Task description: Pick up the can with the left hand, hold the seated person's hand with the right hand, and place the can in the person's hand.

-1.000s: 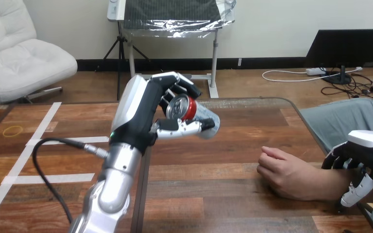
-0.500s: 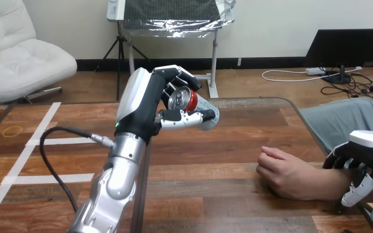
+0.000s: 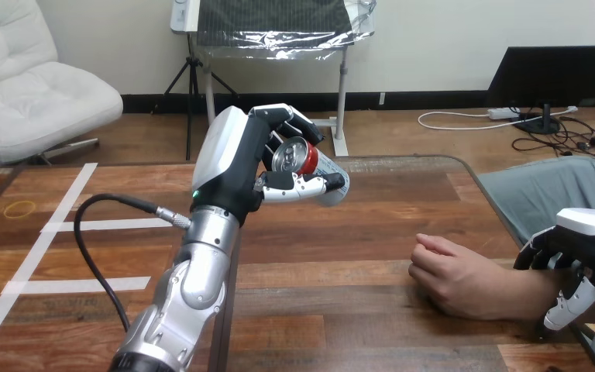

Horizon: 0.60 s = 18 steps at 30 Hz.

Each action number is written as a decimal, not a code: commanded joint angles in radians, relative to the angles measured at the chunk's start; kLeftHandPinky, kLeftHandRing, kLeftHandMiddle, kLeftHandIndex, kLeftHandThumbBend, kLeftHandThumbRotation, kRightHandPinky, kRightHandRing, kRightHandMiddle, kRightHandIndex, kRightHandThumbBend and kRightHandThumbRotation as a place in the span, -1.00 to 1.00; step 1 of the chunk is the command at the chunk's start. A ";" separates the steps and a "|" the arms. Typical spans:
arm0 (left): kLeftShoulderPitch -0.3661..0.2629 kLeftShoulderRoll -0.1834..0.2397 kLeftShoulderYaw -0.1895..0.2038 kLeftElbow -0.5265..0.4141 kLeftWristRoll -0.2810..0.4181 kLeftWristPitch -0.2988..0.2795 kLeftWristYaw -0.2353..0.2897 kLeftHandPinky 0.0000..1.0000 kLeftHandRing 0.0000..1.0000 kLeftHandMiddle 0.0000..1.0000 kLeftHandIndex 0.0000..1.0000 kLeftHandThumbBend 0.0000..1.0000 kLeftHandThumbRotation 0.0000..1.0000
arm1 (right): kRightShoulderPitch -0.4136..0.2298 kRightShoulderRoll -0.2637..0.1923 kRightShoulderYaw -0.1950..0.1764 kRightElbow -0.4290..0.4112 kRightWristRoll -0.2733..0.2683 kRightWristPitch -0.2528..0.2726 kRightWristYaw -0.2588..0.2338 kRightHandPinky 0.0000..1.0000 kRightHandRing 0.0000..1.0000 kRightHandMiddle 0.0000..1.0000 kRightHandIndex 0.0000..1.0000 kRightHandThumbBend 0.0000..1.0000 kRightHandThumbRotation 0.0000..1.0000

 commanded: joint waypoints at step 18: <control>-0.135 -0.014 -0.016 0.087 0.010 -0.031 0.063 -0.39 -0.28 -0.12 -0.03 0.24 -1.00 | -0.068 0.010 -0.003 -0.016 0.013 -0.011 -0.021 0.37 0.52 0.61 0.55 0.44 -1.00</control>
